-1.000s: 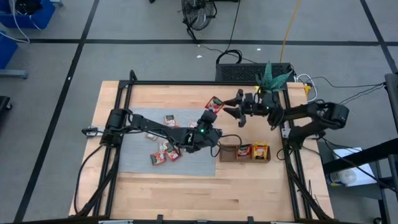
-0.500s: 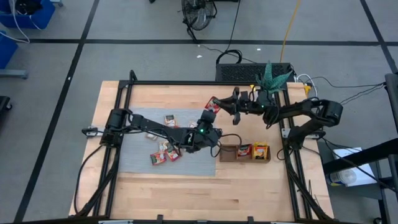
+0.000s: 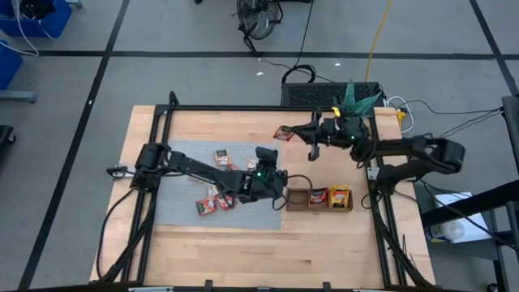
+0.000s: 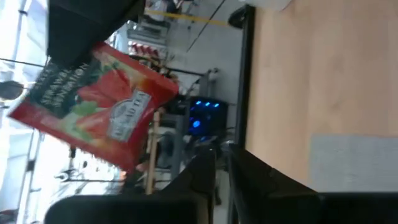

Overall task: Pick & Place Tea
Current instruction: Put the red tea bag into the middle section of the wooden organizer

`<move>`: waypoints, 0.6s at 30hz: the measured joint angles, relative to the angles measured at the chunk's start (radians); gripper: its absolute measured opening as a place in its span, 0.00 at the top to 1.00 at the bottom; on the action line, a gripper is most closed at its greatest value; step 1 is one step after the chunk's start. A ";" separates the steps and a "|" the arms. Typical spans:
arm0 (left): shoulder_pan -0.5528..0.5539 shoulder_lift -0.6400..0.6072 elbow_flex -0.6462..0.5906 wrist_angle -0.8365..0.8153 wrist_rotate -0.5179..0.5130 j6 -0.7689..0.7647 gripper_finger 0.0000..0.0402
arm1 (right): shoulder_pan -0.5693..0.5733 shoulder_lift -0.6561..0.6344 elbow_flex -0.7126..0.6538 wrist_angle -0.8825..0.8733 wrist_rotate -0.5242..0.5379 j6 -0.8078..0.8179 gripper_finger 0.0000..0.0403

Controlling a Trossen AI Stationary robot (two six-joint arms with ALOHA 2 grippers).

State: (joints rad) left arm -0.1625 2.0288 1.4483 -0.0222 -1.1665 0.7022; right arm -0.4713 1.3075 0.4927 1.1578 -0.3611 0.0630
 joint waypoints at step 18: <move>0.065 -0.237 -0.049 -0.379 0.468 -0.548 0.85 | 0.322 -0.712 -0.002 -1.199 0.047 -0.221 1.00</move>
State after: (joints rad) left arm -0.0974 1.7917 1.3996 -0.4014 -0.6987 0.1547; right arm -0.1496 0.5951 0.4905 -0.0414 -0.3143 -0.1584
